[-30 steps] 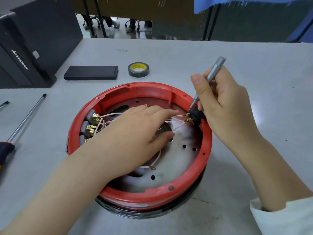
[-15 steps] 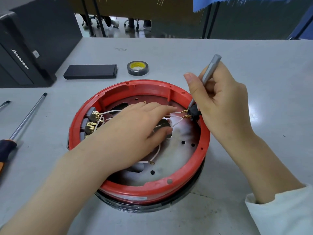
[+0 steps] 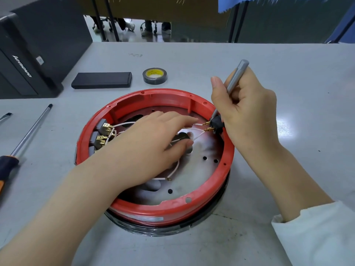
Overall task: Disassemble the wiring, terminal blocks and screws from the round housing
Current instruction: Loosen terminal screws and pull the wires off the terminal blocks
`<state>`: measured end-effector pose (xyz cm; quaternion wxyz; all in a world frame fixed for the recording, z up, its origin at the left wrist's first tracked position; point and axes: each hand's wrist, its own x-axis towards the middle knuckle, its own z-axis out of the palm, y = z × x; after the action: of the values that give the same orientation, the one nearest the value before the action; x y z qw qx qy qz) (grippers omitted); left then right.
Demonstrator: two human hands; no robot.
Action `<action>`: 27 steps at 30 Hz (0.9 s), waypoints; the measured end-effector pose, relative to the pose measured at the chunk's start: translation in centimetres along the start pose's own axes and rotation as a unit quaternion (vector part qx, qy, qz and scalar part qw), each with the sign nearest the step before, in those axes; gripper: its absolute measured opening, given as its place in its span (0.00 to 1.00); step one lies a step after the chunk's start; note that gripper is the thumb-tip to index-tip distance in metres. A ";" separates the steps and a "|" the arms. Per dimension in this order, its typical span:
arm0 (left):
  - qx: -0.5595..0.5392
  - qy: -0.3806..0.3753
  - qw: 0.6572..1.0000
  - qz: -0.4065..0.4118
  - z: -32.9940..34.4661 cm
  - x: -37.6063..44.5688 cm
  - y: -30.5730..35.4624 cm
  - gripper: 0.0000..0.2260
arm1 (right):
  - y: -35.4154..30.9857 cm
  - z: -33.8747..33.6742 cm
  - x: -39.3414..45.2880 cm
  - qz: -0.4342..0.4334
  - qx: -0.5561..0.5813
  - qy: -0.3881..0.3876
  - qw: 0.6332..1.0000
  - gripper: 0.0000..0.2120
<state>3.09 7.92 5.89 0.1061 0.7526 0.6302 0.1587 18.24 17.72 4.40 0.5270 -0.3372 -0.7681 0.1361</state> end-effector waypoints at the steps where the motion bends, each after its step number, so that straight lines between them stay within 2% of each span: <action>1: -0.008 0.007 1.000 -0.004 -0.1 0.0 0.1 0.20 | 0.0 0.0 0.0 0.000 -0.002 -0.002 1.000 0.16; 8: 0.056 0.016 0.998 -0.030 -0.5 1.7 1.1 0.16 | -0.2 -0.1 0.0 -0.015 0.005 0.002 1.000 0.11; 10: 0.012 0.025 0.999 -0.024 -0.1 2.5 1.4 0.12 | -0.1 -0.1 0.0 -0.020 0.008 -0.003 1.000 0.10; 15: -0.094 0.071 0.990 -0.082 1.1 3.3 1.2 0.06 | -0.2 -0.1 0.1 -0.029 0.002 -0.016 0.999 0.10; 27: -0.137 0.087 0.982 -0.098 1.2 3.6 1.1 0.04 | 0.0 0.1 0.1 -0.008 0.034 -0.027 0.999 0.10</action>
<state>5.10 11.28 5.52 0.1680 0.6487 0.6801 0.2974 18.17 17.83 4.43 0.5181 -0.3096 -0.7797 0.1668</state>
